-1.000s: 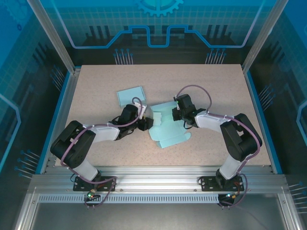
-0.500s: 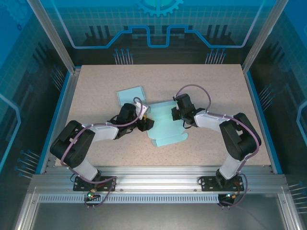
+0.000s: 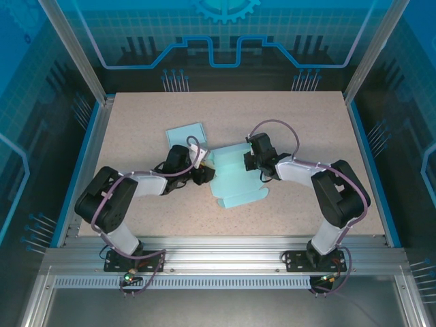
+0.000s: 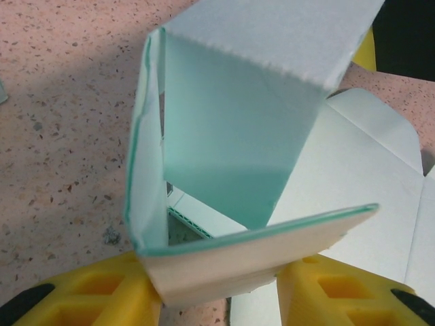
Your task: Fold the paper box
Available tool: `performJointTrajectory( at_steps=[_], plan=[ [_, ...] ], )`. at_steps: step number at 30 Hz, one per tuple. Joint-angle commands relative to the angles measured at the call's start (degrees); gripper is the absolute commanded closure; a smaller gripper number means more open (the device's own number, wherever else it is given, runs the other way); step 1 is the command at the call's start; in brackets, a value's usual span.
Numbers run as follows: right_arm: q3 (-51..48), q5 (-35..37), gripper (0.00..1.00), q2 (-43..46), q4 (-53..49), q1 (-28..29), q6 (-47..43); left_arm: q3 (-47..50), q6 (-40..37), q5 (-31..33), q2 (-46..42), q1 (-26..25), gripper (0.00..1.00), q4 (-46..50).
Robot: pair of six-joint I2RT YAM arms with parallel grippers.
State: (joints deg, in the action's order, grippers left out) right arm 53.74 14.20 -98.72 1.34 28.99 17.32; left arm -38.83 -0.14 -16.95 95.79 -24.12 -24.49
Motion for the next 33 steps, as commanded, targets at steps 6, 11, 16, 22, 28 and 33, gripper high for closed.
performJointTrajectory(
  at_steps=[6, 11, 16, 22, 28, 33],
  plan=[
    [1.08, -2.28, 0.93, -1.54, -2.22, 1.33, 0.0, -0.78, 2.38, -5.98, -0.69, -1.06, 0.38, -4.28],
    [1.5, -2.24, 0.93, -2.02, -2.22, 1.41, -0.01, 0.45, 4.84, -7.89, -2.75, -1.42, 0.38, -4.5],
    [1.93, -2.22, 0.93, -2.49, -2.22, 1.82, 0.0, 0.96, 4.78, -7.2, -2.87, -2.42, 0.42, -4.38],
    [2.34, -2.15, 0.93, -2.47, -2.58, 2.28, -0.25, -1.57, 2.28, -2.58, -0.3, -2.5, 0.48, -2.52],
    [2.34, -1.2, 0.93, -2.19, -2.99, 2.95, -0.49, -3.87, 1.82, 3.99, 1.65, -3.43, 0.51, -2.4],
    [2.41, -0.57, 0.93, -1.92, -3.43, 3.44, -0.89, -4.28, 1.66, 11.79, 2.39, -5.08, 0.63, -3.16]
  ],
)
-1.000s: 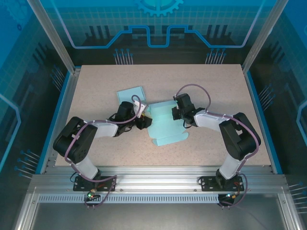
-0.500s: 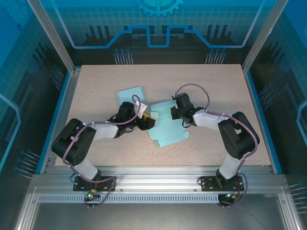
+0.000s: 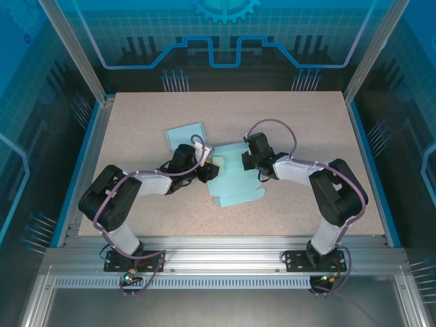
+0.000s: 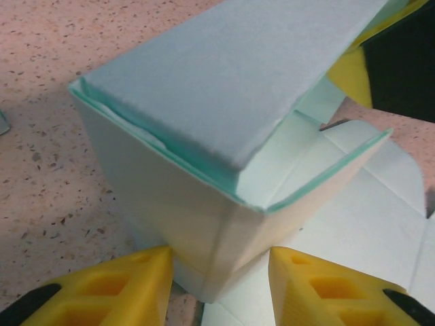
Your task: Fold the paper box
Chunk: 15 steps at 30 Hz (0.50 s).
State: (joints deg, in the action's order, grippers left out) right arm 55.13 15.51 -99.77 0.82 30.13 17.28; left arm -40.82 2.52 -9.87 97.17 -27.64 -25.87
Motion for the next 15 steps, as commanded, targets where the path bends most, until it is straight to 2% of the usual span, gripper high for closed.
performJointTrajectory(
  at_steps=[1, 5, 7, 10, 15],
  plan=[
    [0.93, -1.82, 0.93, -0.86, -2.97, 2.39, -0.75, -2.29, -0.82, 5.9, 1.09, -1.79, 0.65, -1.98],
    [0.76, -1.97, 0.93, -0.8, -2.67, 2.54, -0.5, -2.16, 0.76, 10.27, 1.79, -2.28, 0.71, -3.99],
    [0.68, -2.06, 0.93, -1.02, -2.59, 2.63, -0.4, -1.98, 1.52, 10.69, 2.35, -2.36, 0.7, -6.11],
    [0.7, -2.05, 0.93, -1.12, -2.58, 2.82, -0.38, -2.34, 2.29, 10.72, 3.62, -2.76, 0.64, -8.17],
    [0.59, -1.93, 0.93, -0.88, -2.65, 3.0, -0.33, -2.92, 3.7, 13.75, 5.45, -2.98, 0.66, -10.98]
  ],
)
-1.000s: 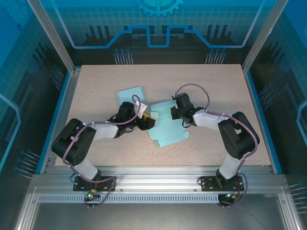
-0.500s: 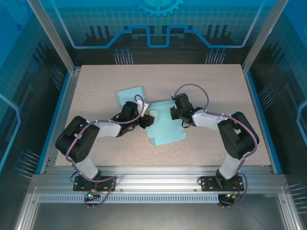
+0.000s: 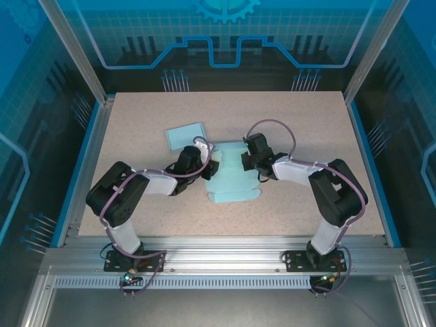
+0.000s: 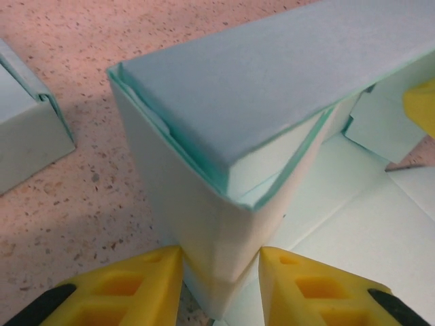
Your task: Fold the paper box
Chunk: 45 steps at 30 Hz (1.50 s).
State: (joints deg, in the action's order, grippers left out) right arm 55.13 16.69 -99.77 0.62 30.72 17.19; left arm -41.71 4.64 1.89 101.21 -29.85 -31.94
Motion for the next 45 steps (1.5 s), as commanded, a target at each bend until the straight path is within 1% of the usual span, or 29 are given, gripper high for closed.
performJointTrajectory(
  at_steps=[1, 7, 10, 12, 14, 16, 19, 21, 24, 27, 31, 35, 40, 45],
  plan=[
    [0.54, -3.01, 0.93, -0.87, -2.52, 2.41, -0.31, -2.03, 1.86, 2.65, 1.66, -0.81, 0.67, -5.44],
    [0.47, -3.5, 0.93, -0.76, -2.56, 2.39, -0.23, -2.18, 2.69, 4.96, 3.36, -0.87, 0.69, -9.05],
    [0.37, -3.84, 0.93, -0.59, -2.56, 2.41, 0.03, -2.66, 4.11, 7.91, 4.6, -0.99, 0.75, -9.58],
    [0.33, -4.12, 0.93, -0.61, -2.56, 2.42, 0.1, -2.79, 5.17, 9.0, 5.59, -0.99, 0.77, -10.21],
    [0.24, -4.16, 0.93, -0.5, -2.71, 2.42, 0.3, -3.52, 7.73, 12.03, 5.55, -1.0, 0.83, -8.16],
    [0.25, -4.36, 0.93, -0.39, -2.81, 2.5, 0.46, -4.54, 8.57, 13.85, 5.27, -0.96, 0.84, -5.97],
    [0.28, -4.38, 0.93, -0.43, -2.76, 2.5, 0.8, -5.69, 9.15, 14.65, 5.05, -1.13, 0.89, -4.11],
    [0.49, -4.0, 0.93, -0.34, -3.37, 2.5, 1.59, -5.84, 9.24, 15.47, 4.8, -1.56, 0.96, -3.53],
    [1.43, -2.26, 0.93, 0.29, -6.43, 2.59, 3.58, -5.87, 9.07, 15.86, 2.7, -2.91, 0.99, -0.66],
    [2.98, -0.2, 0.93, 1.62, -12.59, 2.91, 5.96, -7.08, 10.92, 15.04, -1.59, -4.42, 0.99, 8.22],
    [6.97, 4.85, 0.92, 3.66, -25.03, 4.51, 9.4, -11.8, 16.33, 11.23, -6.64, -6.63, 0.99, 27.33],
    [8.78, 5.17, 0.89, 5.83, -33.27, 5.81, 11.33, -12.21, 22.64, 8.03, -10.97, -8.21, 1.0, 38.56],
    [10.07, 6.93, 0.88, 6.45, -41.23, 7.65, 12.97, -11.25, 27.64, 1.14, -13.52, -8.93, 1.0, 47.23],
    [10.59, 10.55, 0.87, 4.15, -44.77, 9.91, 13.6, -10.34, 30.09, -1.49, -14.17, -9.89, 1.0, 50.77]
  ],
)
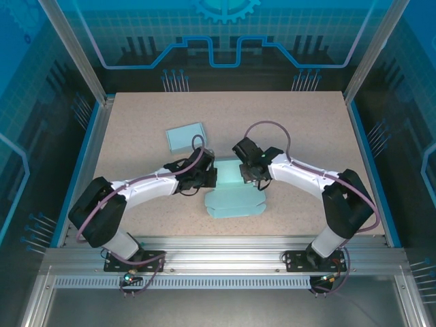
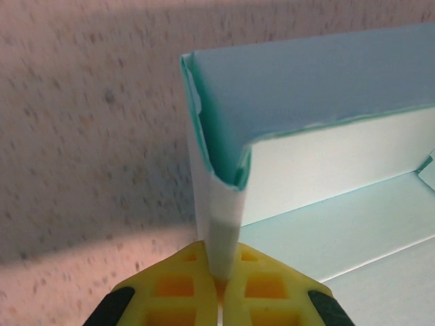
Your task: Fold the paper box
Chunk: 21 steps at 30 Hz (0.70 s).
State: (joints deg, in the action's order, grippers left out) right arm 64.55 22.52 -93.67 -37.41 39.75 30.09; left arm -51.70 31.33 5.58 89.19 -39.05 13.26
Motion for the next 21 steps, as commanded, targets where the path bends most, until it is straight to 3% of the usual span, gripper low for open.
performJointTrajectory(
  at_steps=[1, 13, 21],
  plan=[
    [1.28, 5.36, 0.87, -2.69, -7.07, 1.15, 0.92, -0.31, 3.64, -5.02, -2.08, -0.78, 1.0, 6.05],
    [8.54, 13.48, 0.87, -15.83, -12.37, 2.08, 0.4, -1.78, 5.28, -2.58, 1.82, -0.88, 1.0, 8.9],
    [11.2, 18.12, 0.89, -22.64, -15.66, 3.87, -0.06, -3.14, 8.26, 4.31, 2.95, -0.2, 1.0, 9.9]
  ],
)
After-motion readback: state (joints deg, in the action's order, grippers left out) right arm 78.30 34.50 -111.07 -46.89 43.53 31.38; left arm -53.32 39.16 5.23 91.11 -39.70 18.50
